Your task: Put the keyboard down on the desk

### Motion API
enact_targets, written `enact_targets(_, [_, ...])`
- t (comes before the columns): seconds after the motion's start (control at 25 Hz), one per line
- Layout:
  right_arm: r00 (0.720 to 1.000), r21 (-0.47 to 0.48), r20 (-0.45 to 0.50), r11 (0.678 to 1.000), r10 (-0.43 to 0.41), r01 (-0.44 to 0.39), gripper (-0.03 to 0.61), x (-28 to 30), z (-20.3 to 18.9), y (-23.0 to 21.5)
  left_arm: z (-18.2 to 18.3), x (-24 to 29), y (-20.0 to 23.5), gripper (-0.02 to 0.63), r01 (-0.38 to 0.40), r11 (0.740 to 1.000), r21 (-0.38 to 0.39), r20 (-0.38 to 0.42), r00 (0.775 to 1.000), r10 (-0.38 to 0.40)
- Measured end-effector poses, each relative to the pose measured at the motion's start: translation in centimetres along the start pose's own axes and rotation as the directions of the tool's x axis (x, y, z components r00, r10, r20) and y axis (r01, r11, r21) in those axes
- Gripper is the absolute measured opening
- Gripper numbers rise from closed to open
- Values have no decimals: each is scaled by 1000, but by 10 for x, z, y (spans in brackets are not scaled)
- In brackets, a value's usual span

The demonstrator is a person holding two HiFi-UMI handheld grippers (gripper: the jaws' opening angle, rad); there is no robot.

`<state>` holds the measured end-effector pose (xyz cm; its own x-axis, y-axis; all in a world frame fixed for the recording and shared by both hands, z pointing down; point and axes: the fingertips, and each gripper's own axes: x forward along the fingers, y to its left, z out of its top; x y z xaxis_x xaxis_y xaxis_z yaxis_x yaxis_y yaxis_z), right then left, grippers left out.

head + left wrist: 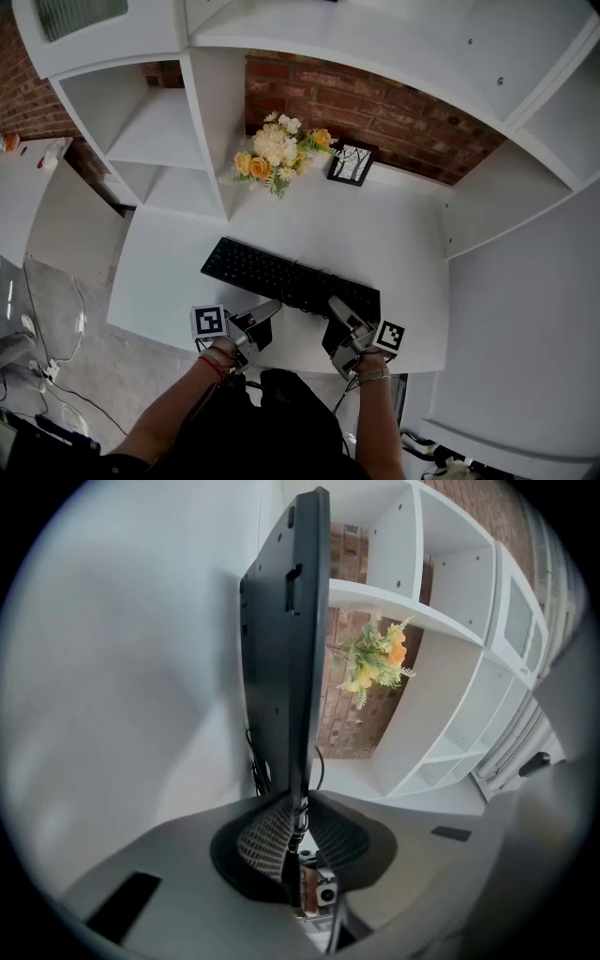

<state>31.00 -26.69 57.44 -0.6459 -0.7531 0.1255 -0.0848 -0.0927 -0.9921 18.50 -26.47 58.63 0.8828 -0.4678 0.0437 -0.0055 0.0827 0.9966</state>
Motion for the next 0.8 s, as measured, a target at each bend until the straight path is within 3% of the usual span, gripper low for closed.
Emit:
enact_targets(0.16, [997, 178, 51, 982, 54, -62, 396, -6, 3, -5, -1, 2, 10, 38, -25, 999, -24, 6, 1000, 25])
enact_targets(0.44, [991, 372, 129, 925, 34, -80, 362, -21, -6, -29, 2, 9, 24, 21, -24, 991, -133, 53, 998, 31])
enact_targets(0.68, [969, 421, 245, 899, 15, -121, 364, -27, -7, -32, 9, 18, 23, 20, -7, 988, -155, 74, 997, 19])
enact_targets(0.8, [975, 369, 220, 923, 23, -105, 362, -28, -9, -29, 10, 23, 23, 20, -10, 989, -147, 76, 997, 22])
